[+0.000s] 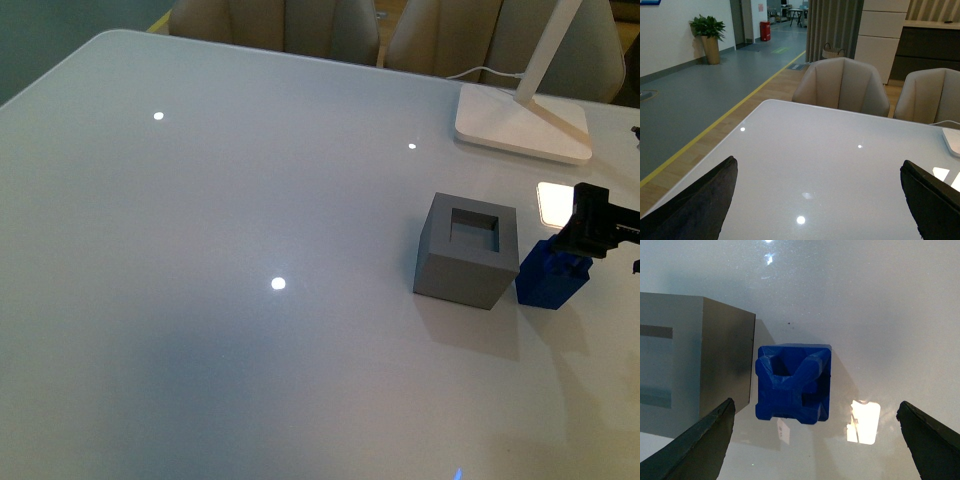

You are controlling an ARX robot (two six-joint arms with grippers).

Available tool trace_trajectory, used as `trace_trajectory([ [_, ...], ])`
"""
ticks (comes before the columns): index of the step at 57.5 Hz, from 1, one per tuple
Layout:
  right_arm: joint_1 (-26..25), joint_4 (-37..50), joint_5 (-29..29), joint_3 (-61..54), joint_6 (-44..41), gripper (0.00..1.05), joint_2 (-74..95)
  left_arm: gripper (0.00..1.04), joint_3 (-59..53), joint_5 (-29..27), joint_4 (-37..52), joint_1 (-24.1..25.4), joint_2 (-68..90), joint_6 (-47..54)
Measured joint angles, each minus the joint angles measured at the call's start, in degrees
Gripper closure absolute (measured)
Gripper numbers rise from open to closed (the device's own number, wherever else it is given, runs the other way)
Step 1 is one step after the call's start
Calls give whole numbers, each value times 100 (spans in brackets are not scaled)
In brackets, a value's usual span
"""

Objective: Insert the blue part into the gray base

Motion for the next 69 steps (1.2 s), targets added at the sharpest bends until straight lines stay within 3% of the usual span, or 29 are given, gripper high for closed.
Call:
trace_trajectory([
  [28,315,-195,365,472,-199,9,555,7,0,0,0,0,0,2],
  [49,302,-219,490,538,-210,57,732,7,0,0,0,0,0,2],
  [69,216,-560,234,181,238,59,-570,7,0,0,0,0,0,2],
])
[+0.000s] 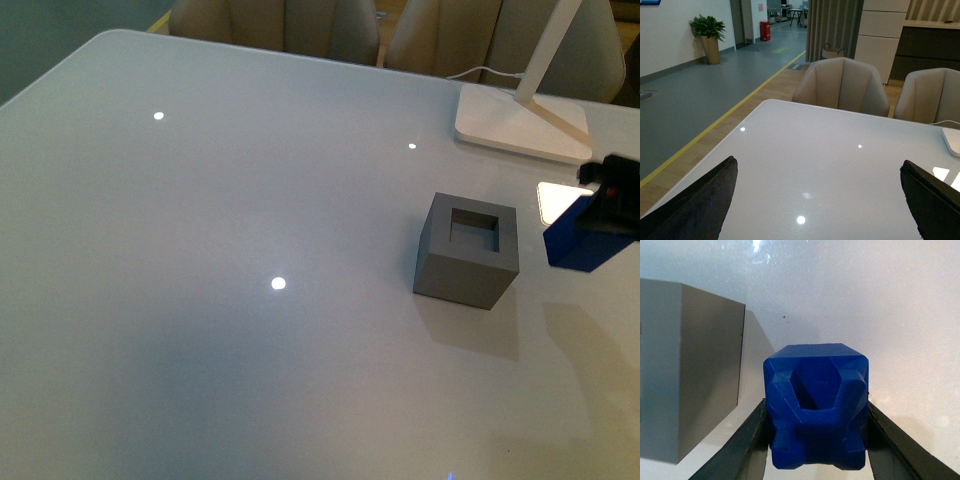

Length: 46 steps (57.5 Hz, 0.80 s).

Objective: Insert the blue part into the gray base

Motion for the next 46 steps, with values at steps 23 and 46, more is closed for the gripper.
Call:
trace_trajectory([
  [23,1139,-319,382,-63,855,60,-796,7,0,0,0,0,0,0],
  [46,1585,-337,568,315,1388,60,-223,7,0,0,0,0,0,-2],
])
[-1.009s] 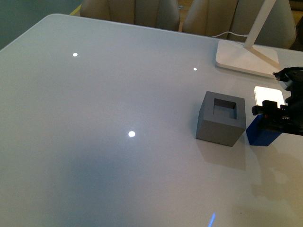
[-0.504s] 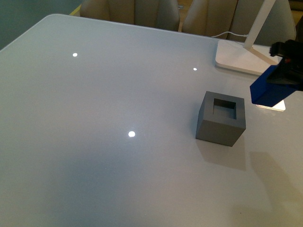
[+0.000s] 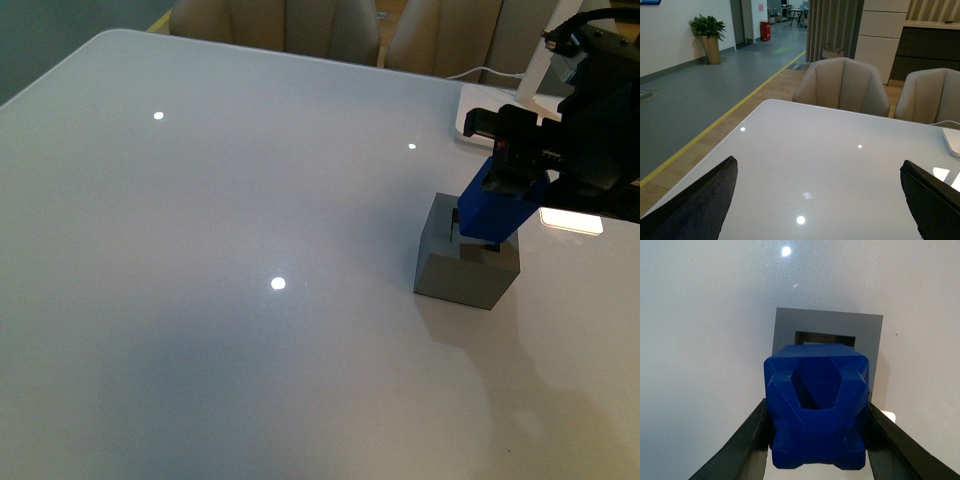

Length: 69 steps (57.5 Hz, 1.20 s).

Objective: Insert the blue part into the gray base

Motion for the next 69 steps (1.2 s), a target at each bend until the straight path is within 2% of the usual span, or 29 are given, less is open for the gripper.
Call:
trace_trajectory([
  [56,4,-127,142,354,166,59,568,7,0,0,0,0,0,2],
  [58,7,-127,138,365,166,55,599,7,0,0,0,0,0,2],
  [62,15,-125,133,372,166,38,664,7,0,0,0,0,0,2],
  [69,20,-28,131,354,168,15,673,7,0,0,0,0,0,2],
])
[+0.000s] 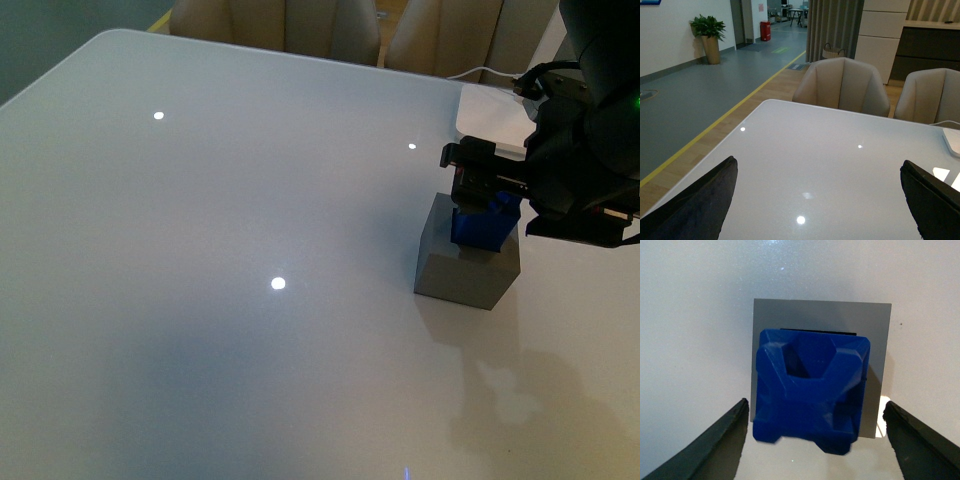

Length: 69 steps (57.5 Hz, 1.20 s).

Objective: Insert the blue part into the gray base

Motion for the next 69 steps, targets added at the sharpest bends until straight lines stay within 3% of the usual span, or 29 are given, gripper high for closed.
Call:
trace_trajectory([
  [5,-7,61,-2,-74,9,7,-90,7,2,0,0,0,0,0],
  [30,-404,890,632,-1759,-710,9,-3222,7,0,0,0,0,0,-2],
  [37,-514,3952,533,-2911,-1593,27,-3327,7,2,0,0,0,0,0],
  [43,-645,5796,378,-3904,-2015,47,-3552,7,0,0,0,0,0,0],
  [49,-774,6137,275,-4299,-2144,64,-4089,7,0,0,0,0,0,0],
  [62,-981,6011,72,-5066,-2249,103,-4850,7,0,0,0,0,0,0],
  [69,-1099,5838,-72,-5340,-2269,103,-5337,7,0,0,0,0,0,0],
])
